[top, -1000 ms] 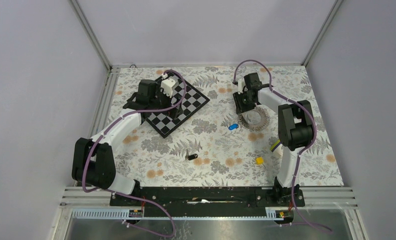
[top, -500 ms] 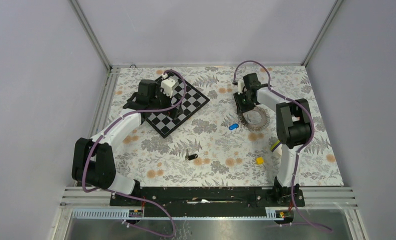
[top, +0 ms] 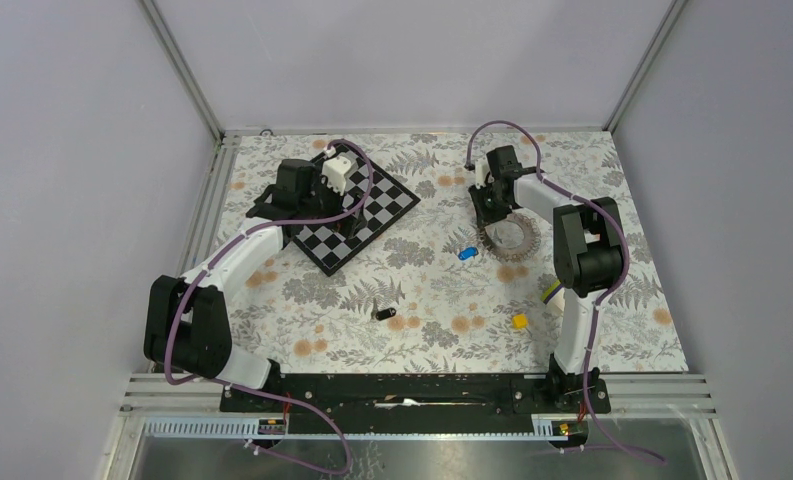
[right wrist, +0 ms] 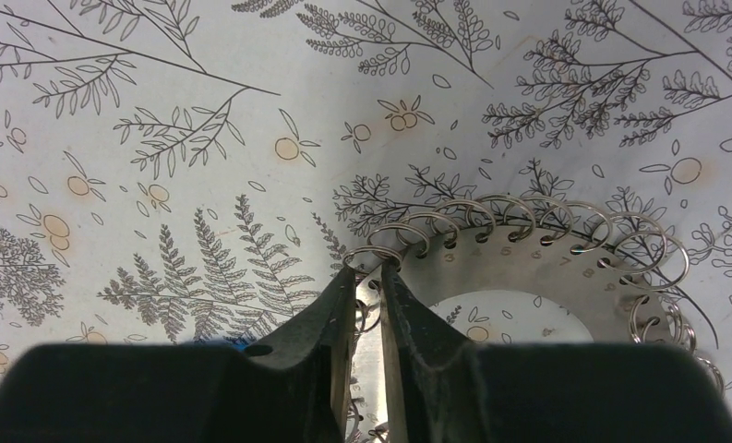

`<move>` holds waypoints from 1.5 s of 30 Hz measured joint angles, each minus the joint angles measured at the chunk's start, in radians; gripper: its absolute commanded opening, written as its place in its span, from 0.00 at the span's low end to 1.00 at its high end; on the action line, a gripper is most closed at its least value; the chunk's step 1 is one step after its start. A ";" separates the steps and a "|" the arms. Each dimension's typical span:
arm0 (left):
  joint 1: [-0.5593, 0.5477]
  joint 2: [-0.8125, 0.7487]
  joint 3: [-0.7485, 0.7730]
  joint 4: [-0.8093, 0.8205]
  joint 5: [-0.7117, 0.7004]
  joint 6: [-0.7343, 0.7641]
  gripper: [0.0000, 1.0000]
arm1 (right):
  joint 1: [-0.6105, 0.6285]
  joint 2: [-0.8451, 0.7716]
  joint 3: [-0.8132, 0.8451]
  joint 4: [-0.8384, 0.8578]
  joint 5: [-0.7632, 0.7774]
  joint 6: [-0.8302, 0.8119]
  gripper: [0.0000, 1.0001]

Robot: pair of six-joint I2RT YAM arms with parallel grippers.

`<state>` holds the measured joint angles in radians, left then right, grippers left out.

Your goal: Put the keys on the keyring

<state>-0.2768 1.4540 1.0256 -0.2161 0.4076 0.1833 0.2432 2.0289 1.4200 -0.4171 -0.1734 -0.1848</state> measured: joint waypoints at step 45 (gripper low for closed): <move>-0.004 0.004 0.000 0.000 0.005 0.001 0.99 | -0.143 0.101 0.203 -0.098 -0.048 -0.107 0.34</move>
<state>-0.2806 1.4582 1.0256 -0.2161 0.4126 0.1841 0.1001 2.1304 1.6226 -0.5152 -0.2218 -0.2920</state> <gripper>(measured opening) 0.989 0.308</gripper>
